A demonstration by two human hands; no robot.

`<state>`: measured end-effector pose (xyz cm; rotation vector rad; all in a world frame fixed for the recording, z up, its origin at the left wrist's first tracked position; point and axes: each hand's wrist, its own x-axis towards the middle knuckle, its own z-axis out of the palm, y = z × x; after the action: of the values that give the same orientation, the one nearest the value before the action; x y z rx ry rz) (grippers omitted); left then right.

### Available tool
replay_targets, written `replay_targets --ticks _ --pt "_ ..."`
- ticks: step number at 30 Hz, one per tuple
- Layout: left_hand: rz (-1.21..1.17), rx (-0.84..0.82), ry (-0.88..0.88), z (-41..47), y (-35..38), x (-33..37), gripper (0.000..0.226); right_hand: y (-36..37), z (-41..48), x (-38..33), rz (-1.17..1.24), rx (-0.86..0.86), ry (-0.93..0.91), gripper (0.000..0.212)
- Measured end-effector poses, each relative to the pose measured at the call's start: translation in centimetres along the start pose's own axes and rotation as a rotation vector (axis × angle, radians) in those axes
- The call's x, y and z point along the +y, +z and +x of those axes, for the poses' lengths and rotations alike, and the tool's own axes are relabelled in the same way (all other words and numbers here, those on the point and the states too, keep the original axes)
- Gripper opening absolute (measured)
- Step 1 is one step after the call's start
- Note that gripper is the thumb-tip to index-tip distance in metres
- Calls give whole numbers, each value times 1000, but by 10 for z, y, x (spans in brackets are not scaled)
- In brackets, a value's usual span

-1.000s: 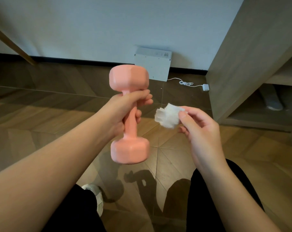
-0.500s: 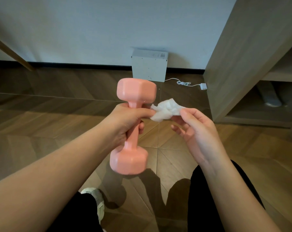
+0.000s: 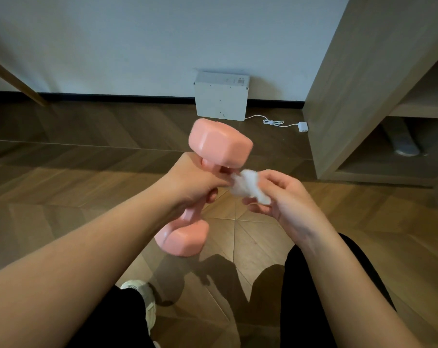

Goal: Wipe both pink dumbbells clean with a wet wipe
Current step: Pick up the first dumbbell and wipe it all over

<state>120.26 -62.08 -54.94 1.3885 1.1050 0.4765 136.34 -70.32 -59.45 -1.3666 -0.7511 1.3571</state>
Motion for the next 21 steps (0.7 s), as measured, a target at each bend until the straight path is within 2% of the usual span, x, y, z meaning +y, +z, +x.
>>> replay_targets --ticks 2,4,6,9,11,13,17,21 --pt "82 -53 53 -2 0 1 12 -5 0 2 39 29 5 19" --pt "93 -79 78 -2 -1 1 10 -8 -1 1 39 -44 23 27" --pt "59 -77 69 -1 -2 1 12 -8 -3 2 -7 -75 4 20" --pt "15 -37 37 1 -2 0 19 -7 -4 3 -26 20 -52 18" --pt "7 -25 36 3 -3 -1 21 -5 -5 2 -51 14 -55 30" --pt "18 -33 50 4 -3 -1 20 1 -7 2 -104 -68 -26 44" --pt "19 -43 50 4 -4 -3 17 5 -8 5 -199 -76 -74 14" --pt "-98 37 4 5 -9 -3 16 -10 -6 3 -45 -179 19 16"
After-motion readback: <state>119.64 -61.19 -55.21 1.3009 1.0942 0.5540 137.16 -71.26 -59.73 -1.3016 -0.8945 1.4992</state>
